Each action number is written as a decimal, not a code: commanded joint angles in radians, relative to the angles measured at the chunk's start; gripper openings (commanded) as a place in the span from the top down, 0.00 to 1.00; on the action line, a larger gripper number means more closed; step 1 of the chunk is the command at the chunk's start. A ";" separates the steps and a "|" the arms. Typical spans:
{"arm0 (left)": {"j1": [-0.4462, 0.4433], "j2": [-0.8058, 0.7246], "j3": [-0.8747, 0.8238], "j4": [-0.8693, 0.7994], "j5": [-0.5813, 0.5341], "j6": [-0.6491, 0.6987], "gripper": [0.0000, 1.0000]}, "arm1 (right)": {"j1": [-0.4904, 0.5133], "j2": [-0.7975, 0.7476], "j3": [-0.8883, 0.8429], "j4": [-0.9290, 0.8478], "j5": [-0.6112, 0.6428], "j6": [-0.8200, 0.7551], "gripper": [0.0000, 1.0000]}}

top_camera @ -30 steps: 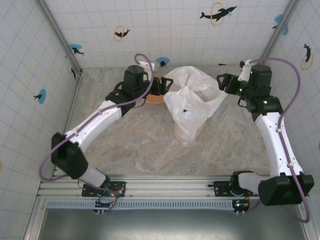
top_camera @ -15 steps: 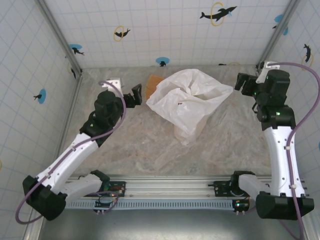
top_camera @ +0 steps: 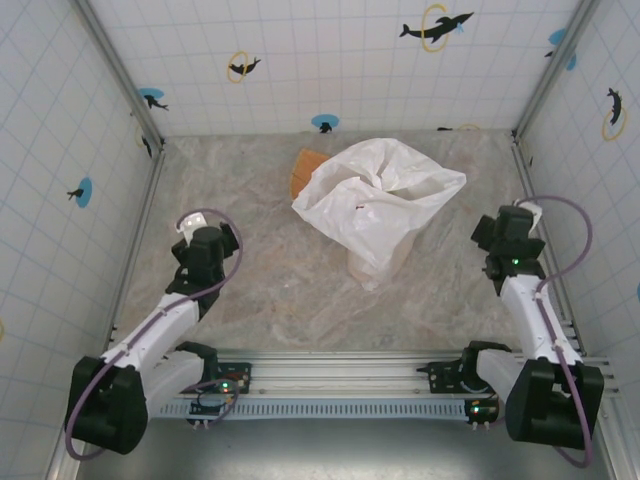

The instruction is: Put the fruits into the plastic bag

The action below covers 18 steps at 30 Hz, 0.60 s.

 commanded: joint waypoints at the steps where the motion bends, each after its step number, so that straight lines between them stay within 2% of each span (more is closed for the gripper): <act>1: 0.018 0.030 -0.062 0.153 -0.128 0.119 0.02 | 0.036 0.003 -0.085 0.199 0.116 0.040 0.00; 4: 0.037 0.057 -0.118 0.221 -0.168 0.151 0.02 | 0.061 0.038 -0.178 0.313 0.168 0.023 0.00; 9: 0.047 0.132 -0.229 0.414 -0.165 0.175 0.02 | 0.098 0.099 -0.290 0.466 0.185 0.033 0.00; 18: 0.085 0.358 -0.348 0.862 -0.006 0.287 0.02 | 0.108 0.175 -0.452 0.786 0.151 -0.024 0.00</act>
